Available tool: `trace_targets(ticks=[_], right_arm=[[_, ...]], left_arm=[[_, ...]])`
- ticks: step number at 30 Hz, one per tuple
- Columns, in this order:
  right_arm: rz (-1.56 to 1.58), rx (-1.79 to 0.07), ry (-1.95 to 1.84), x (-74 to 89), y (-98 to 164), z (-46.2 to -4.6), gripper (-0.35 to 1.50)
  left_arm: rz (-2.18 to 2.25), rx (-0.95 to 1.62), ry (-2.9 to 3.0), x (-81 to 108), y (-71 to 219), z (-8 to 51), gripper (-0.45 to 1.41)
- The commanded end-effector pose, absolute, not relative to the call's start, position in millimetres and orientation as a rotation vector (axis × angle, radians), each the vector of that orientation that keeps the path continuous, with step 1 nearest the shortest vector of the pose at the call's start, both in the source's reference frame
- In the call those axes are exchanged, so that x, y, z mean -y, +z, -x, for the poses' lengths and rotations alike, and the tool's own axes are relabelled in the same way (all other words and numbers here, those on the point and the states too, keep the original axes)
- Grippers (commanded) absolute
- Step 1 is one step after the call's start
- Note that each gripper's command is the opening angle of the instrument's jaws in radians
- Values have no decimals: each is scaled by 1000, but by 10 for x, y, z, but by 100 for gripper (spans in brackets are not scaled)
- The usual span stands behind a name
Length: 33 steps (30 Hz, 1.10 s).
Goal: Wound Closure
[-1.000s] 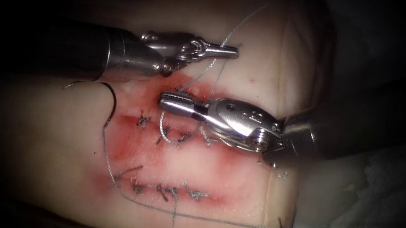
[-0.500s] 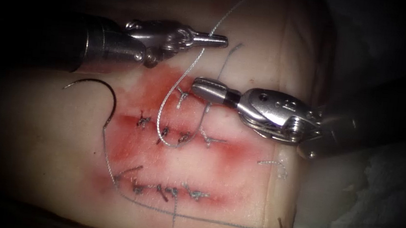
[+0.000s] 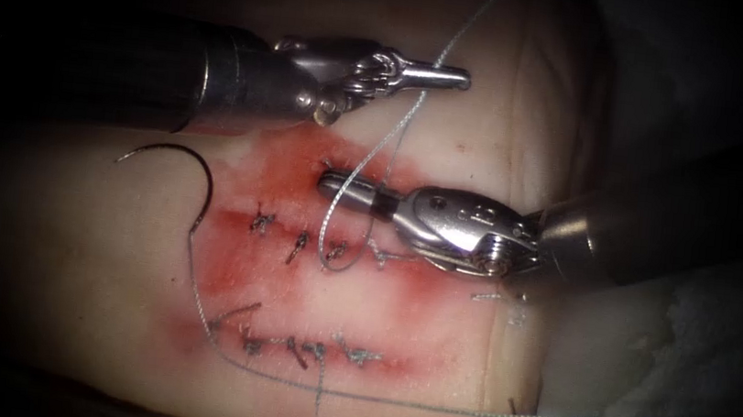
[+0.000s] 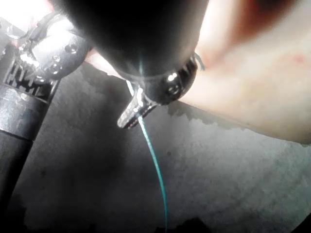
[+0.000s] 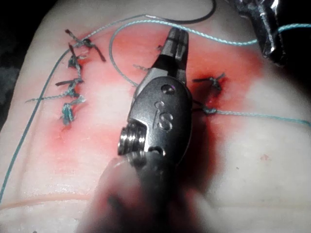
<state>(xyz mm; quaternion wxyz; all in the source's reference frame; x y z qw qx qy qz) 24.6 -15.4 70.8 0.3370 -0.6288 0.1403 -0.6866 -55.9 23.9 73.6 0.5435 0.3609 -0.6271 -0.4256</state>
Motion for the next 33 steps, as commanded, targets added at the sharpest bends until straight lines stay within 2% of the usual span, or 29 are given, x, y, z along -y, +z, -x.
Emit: trace_targets(ticks=[1,3,5,7,14,22,29,32,33], right_arm=[[1682,-382,-1771,156,709,-260,-5],[1730,-388,-1743,157,708,-262,-3],[1786,-401,-1709,156,705,-264,7],[1807,-390,-1675,154,699,-264,19],[1785,-258,-1552,143,678,-252,22],[1781,-264,-1480,141,680,-247,12],[1685,-186,-1455,138,680,-245,22],[1646,-133,-1460,135,685,-240,37],[1627,-115,-1457,132,687,-238,47]], left_arm=[[-849,1490,-1009,-244,738,568,-33],[-850,1489,-1014,-243,740,570,-33],[-845,1489,-1013,-241,744,570,-28],[-842,1488,-1006,-239,751,568,-11],[-801,1492,-1001,-234,773,548,4],[-782,1493,-995,-225,789,532,9],[-756,1460,-972,-198,800,518,9],[-740,1456,-964,-196,800,512,4],[-730,1459,-956,-196,800,510,0]])
